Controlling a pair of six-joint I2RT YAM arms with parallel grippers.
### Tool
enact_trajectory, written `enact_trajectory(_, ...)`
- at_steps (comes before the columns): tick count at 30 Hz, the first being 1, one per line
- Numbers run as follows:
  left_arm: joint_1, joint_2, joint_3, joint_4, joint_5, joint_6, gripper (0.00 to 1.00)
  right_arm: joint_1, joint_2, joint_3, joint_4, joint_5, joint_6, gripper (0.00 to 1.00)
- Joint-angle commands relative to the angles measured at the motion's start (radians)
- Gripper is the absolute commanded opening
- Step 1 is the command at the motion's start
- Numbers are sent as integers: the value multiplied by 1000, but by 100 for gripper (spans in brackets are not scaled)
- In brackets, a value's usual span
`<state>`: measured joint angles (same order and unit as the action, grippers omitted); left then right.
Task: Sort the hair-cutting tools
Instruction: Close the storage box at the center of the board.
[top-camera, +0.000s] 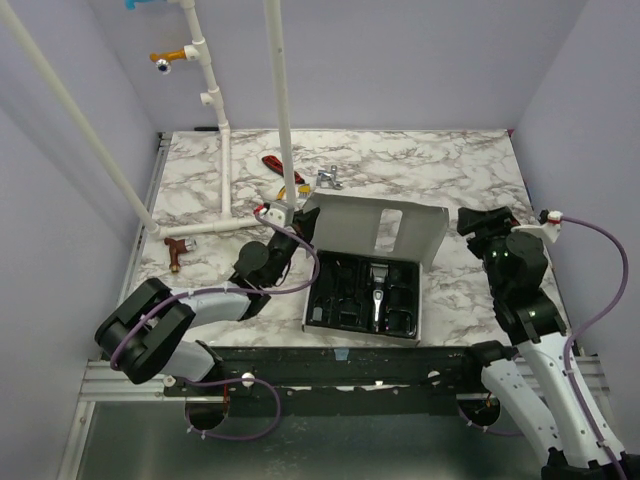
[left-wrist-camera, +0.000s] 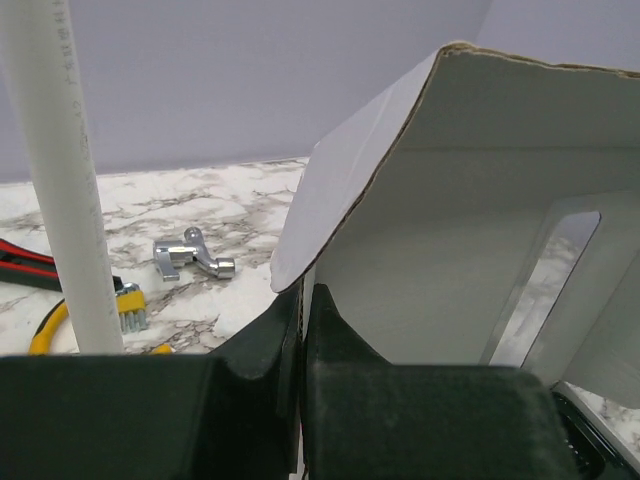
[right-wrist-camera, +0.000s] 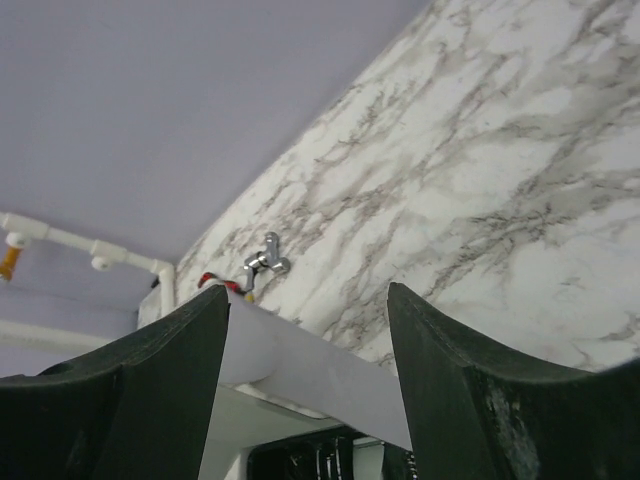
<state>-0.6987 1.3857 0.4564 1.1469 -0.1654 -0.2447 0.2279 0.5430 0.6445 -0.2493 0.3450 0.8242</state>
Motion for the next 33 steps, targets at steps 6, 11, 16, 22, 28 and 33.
enact_trajectory(6,-127,8,-186,422,-135,34,3,4,124,-37,-91,27,78,67)
enact_trajectory(11,-197,-26,-243,438,-191,51,14,5,134,-104,-67,-32,69,65)
enact_trajectory(16,-255,-88,-282,380,-223,80,22,5,103,-202,-11,-132,95,62)
enact_trajectory(22,-312,-114,-331,351,-283,98,31,5,47,-250,-7,-168,114,61)
enact_trajectory(28,-342,-128,-353,330,-306,81,38,5,30,-255,-31,-203,126,61)
enact_trajectory(33,-370,-198,-351,223,-328,77,46,5,0,-264,-62,-183,132,61)
